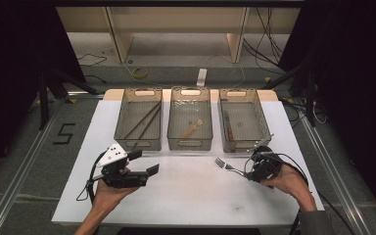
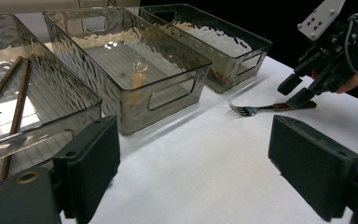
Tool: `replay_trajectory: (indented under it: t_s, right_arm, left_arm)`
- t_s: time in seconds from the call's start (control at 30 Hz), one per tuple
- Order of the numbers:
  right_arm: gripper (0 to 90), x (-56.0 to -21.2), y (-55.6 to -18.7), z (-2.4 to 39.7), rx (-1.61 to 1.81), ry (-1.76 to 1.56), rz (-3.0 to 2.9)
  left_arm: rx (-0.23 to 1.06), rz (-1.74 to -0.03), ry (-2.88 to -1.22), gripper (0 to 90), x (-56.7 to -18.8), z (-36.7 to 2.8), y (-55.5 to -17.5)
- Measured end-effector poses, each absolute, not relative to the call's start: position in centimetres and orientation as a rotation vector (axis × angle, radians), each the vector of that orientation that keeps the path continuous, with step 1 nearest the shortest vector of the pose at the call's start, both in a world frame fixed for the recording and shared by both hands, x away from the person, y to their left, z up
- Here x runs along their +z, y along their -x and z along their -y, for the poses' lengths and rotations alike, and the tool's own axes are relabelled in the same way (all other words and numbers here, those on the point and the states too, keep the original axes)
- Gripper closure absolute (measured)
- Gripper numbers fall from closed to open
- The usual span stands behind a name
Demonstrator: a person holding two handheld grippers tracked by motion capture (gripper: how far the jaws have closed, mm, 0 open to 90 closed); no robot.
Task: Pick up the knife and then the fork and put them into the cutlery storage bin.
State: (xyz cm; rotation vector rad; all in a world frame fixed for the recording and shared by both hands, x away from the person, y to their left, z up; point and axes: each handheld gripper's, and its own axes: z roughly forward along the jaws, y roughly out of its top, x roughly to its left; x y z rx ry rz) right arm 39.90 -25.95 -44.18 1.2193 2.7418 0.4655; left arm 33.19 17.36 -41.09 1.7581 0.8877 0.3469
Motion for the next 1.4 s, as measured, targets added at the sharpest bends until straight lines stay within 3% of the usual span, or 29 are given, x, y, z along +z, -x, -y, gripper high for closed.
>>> replay_trajectory:
  t_s: [0.53, 1.4]
  right_arm:
    - [65.1, -45.1, -40.1, 25.9, 0.368, -1.218, -2.775]
    - [76.5, -45.3, -40.0, 24.9, 0.276, -1.106, -2.828]
  left_arm:
    - [0.349, -0.886, -1.766, 16.0, -41.1, -17.2, -33.2]
    - [0.357, -0.893, -1.772, 16.0, -41.2, -17.2, -33.3]
